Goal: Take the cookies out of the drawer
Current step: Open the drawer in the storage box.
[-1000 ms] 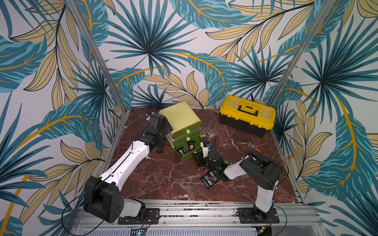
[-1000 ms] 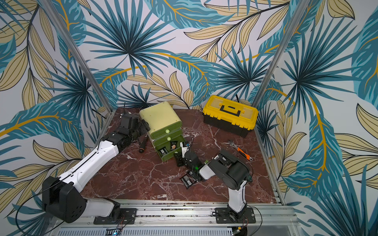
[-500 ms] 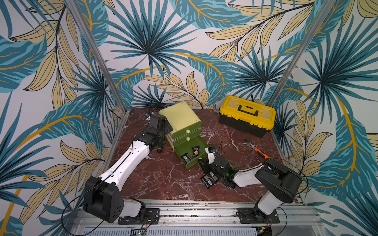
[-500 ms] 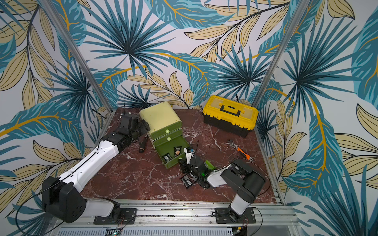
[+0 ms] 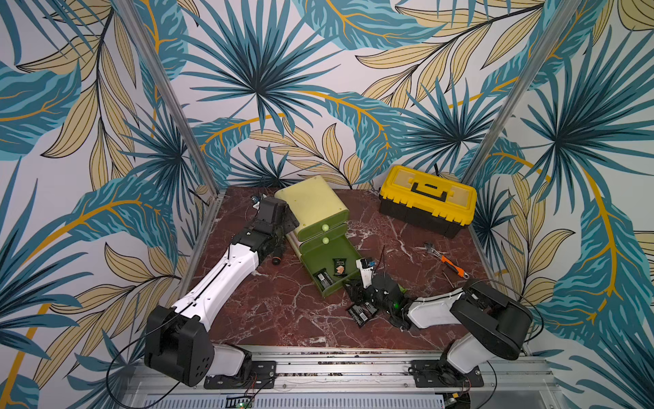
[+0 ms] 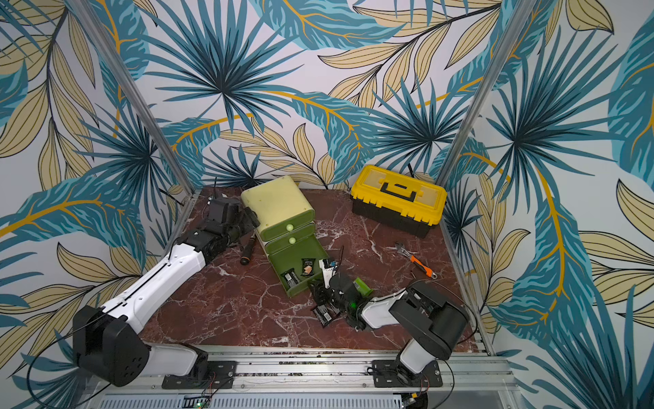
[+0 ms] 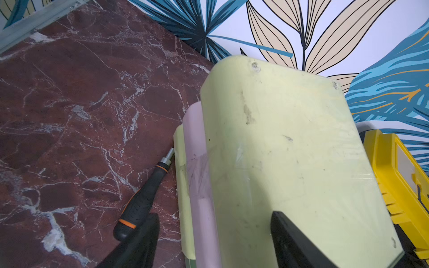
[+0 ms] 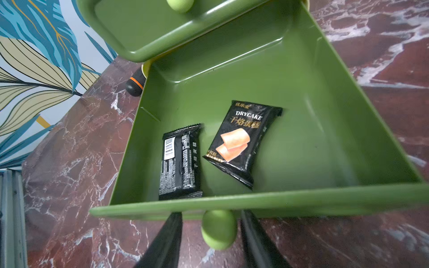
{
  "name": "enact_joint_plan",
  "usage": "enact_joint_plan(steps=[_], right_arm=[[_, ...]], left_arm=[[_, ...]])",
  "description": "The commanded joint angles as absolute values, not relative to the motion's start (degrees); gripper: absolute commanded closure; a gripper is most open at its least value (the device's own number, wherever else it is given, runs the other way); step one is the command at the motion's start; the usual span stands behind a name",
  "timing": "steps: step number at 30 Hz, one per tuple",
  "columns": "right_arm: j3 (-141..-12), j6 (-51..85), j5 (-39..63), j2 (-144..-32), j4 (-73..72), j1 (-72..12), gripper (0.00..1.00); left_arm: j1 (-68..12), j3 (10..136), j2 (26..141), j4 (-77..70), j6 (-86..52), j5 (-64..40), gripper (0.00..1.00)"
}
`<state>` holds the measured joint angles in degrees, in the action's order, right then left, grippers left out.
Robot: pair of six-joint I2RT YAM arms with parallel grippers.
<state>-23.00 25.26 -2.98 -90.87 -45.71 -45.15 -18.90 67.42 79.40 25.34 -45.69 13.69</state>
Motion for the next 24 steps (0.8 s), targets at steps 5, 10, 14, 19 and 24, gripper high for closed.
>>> enact_joint_plan(steps=[5,10,14,19,24], right_arm=[[-23.02,24.29,-7.40,-79.51,-31.39,-45.44,0.44],[-37.50,23.65,-10.31,-72.86,0.33,-45.40,0.43],[-52.29,23.84,-13.46,-78.38,20.90,-45.44,0.42],[-63.85,25.35,-13.52,-87.73,26.74,-45.44,0.40],[-69.24,29.18,-12.07,-95.83,25.81,-45.44,0.37]], left_arm=[[-18.40,65.99,78.97,27.38,-45.44,13.18,0.20],[-18.37,66.00,78.83,27.41,-45.35,13.01,0.20],[-18.37,65.98,78.84,27.31,-45.31,12.92,0.20],[-18.35,65.90,78.65,27.50,-45.11,13.62,0.20],[-18.32,65.80,78.49,27.90,-44.91,13.37,0.20]])
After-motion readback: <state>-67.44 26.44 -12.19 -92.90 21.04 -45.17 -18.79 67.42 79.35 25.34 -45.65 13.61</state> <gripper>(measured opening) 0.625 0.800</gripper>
